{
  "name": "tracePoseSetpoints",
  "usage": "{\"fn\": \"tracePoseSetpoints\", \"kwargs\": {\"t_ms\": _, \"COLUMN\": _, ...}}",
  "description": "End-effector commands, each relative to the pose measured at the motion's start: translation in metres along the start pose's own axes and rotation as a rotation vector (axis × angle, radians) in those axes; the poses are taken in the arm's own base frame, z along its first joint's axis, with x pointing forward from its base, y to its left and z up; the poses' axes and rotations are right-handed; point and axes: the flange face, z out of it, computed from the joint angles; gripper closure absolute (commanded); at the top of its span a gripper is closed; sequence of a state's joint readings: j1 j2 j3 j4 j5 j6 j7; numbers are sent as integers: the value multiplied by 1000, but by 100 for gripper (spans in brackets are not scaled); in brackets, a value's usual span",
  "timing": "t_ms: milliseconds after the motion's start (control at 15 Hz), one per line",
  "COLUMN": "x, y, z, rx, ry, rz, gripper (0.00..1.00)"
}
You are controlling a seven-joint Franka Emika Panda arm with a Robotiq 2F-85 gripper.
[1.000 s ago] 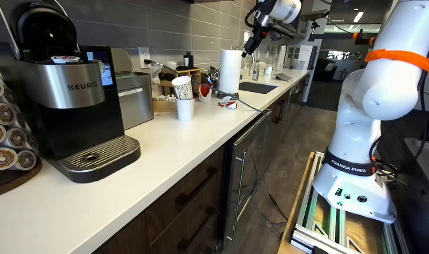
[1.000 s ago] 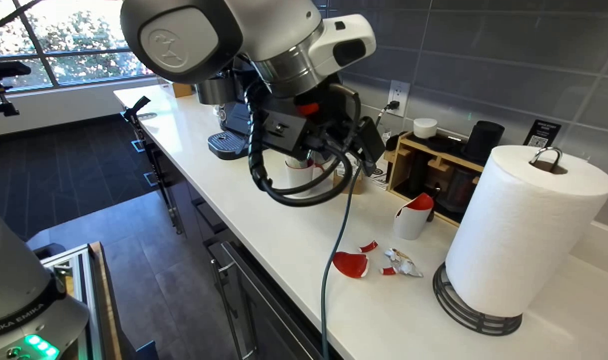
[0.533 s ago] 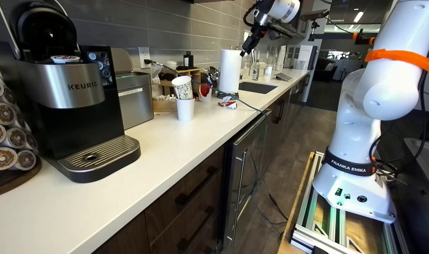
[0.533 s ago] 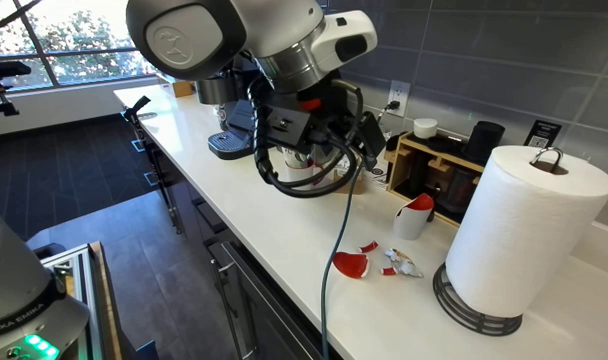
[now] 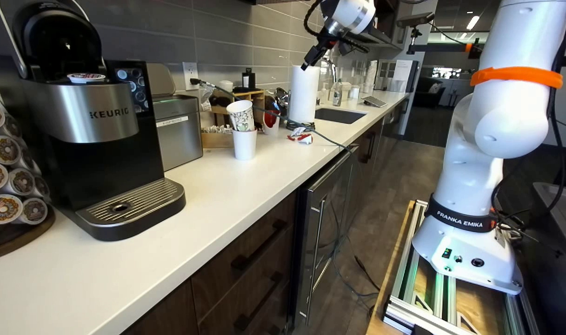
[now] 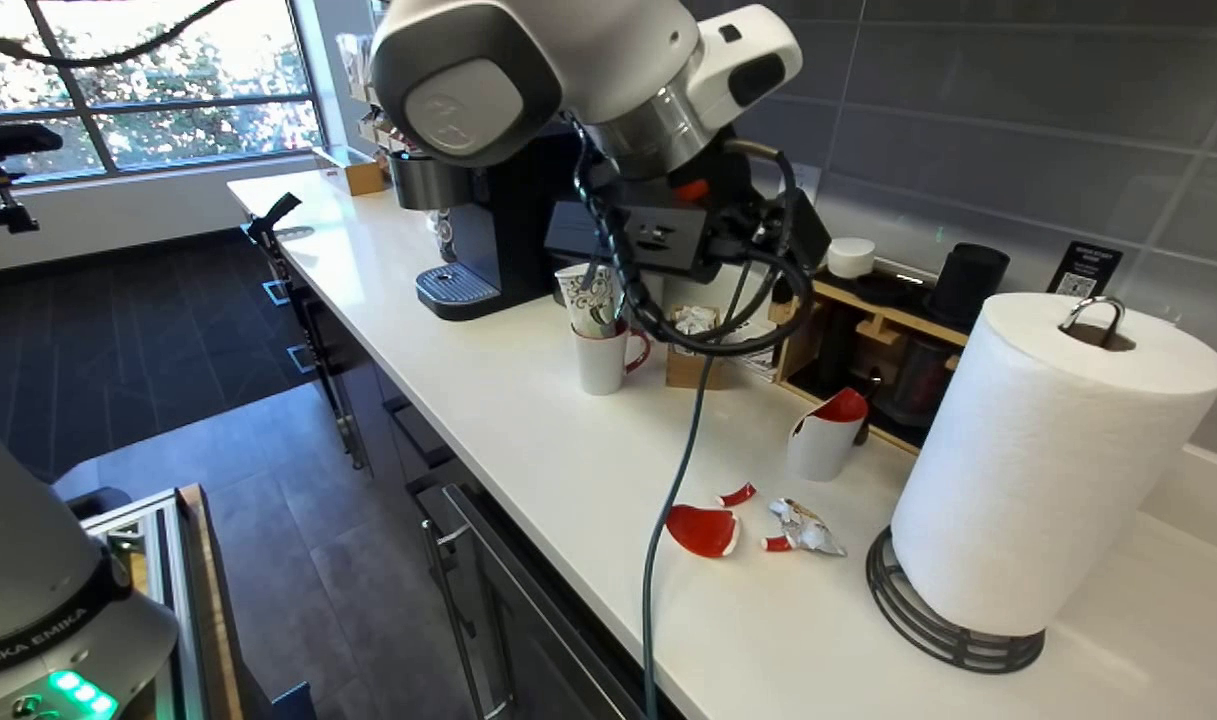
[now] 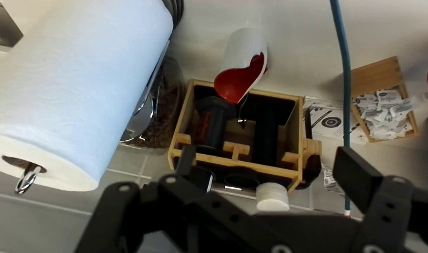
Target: Move the broken mug and place it to the right of the other mug
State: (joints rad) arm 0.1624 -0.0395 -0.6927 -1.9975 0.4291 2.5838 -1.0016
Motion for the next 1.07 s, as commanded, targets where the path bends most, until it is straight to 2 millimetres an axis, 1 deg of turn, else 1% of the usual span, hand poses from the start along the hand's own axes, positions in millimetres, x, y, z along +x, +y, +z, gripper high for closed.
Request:
{"fn": "tracePoseSetpoints", "kwargs": {"t_ms": 0, "x": 18, "y": 16, "z": 41, "rx": 22, "ry": 40, "rz": 0, "gripper": 0}}
{"fn": "tracePoseSetpoints", "kwargs": {"t_ms": 133, "x": 21, "y": 27, "z": 71, "rx": 77, "ry": 57, "rz": 1, "gripper": 0}}
{"fn": "tracePoseSetpoints", "kwargs": {"t_ms": 333, "x": 16, "y": 44, "z": 112, "rx": 163, "ry": 34, "rz": 26, "gripper": 0}}
{"fn": "tracePoseSetpoints", "kwargs": {"t_ms": 400, "x": 14, "y": 50, "z": 123, "rx": 177, "ry": 18, "rz": 37, "gripper": 0}}
{"fn": "tracePoseSetpoints", "kwargs": {"t_ms": 467, "x": 7, "y": 58, "z": 134, "rx": 195, "ry": 10, "rz": 62, "gripper": 0}}
{"fn": "tracePoseSetpoints", "kwargs": {"t_ms": 533, "x": 6, "y": 62, "z": 143, "rx": 204, "ry": -2, "rz": 62, "gripper": 0}}
{"fn": "tracePoseSetpoints", "kwargs": {"t_ms": 600, "x": 8, "y": 63, "z": 151, "rx": 242, "ry": 17, "rz": 45, "gripper": 0}}
{"fn": "tracePoseSetpoints", "kwargs": {"t_ms": 667, "x": 13, "y": 62, "z": 153, "rx": 293, "ry": 59, "rz": -2, "gripper": 0}}
{"fn": "tracePoseSetpoints", "kwargs": {"t_ms": 733, "x": 6, "y": 55, "z": 146, "rx": 227, "ry": 23, "rz": 38, "gripper": 0}}
{"fn": "tracePoseSetpoints", "kwargs": {"t_ms": 800, "x": 6, "y": 57, "z": 152, "rx": 255, "ry": 36, "rz": 26, "gripper": 0}}
{"fn": "tracePoseSetpoints", "kwargs": {"t_ms": 867, "x": 8, "y": 60, "z": 153, "rx": 264, "ry": 45, "rz": 20, "gripper": 0}}
{"fn": "tracePoseSetpoints", "kwargs": {"t_ms": 1000, "x": 12, "y": 62, "z": 152, "rx": 270, "ry": 54, "rz": 14, "gripper": 0}}
